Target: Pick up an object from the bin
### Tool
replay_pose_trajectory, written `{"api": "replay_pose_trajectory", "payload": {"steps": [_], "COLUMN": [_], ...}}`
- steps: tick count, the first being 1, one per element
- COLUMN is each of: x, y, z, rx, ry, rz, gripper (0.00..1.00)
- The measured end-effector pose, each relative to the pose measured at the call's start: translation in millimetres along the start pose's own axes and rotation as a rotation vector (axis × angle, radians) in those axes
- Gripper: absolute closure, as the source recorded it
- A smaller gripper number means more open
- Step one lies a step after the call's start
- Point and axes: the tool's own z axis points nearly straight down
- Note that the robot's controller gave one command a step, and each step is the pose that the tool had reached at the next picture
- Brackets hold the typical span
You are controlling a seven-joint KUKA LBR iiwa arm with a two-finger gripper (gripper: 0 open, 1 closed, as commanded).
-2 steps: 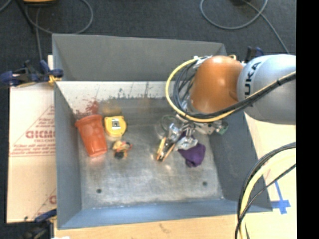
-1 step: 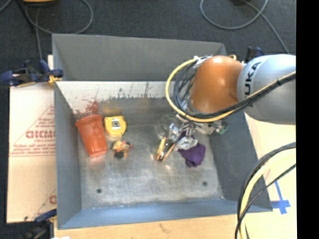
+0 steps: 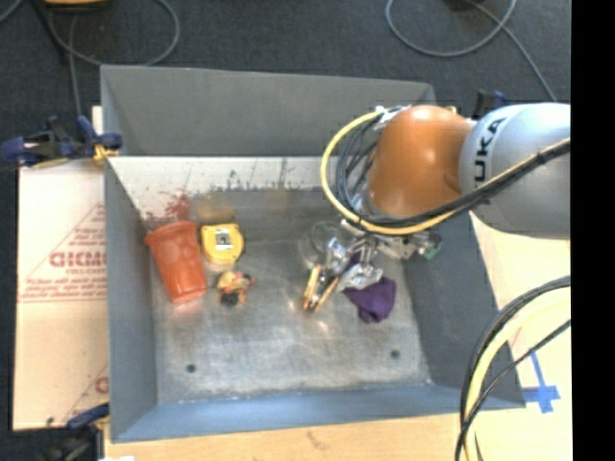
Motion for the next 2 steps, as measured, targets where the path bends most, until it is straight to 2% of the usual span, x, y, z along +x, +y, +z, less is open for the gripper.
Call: {"api": "replay_pose_trajectory", "payload": {"steps": [2], "x": [0.2], "y": [-1], "z": [-34], "rx": [0.0], "ry": [0.003], "rz": [0.004], "gripper": [1.0]}}
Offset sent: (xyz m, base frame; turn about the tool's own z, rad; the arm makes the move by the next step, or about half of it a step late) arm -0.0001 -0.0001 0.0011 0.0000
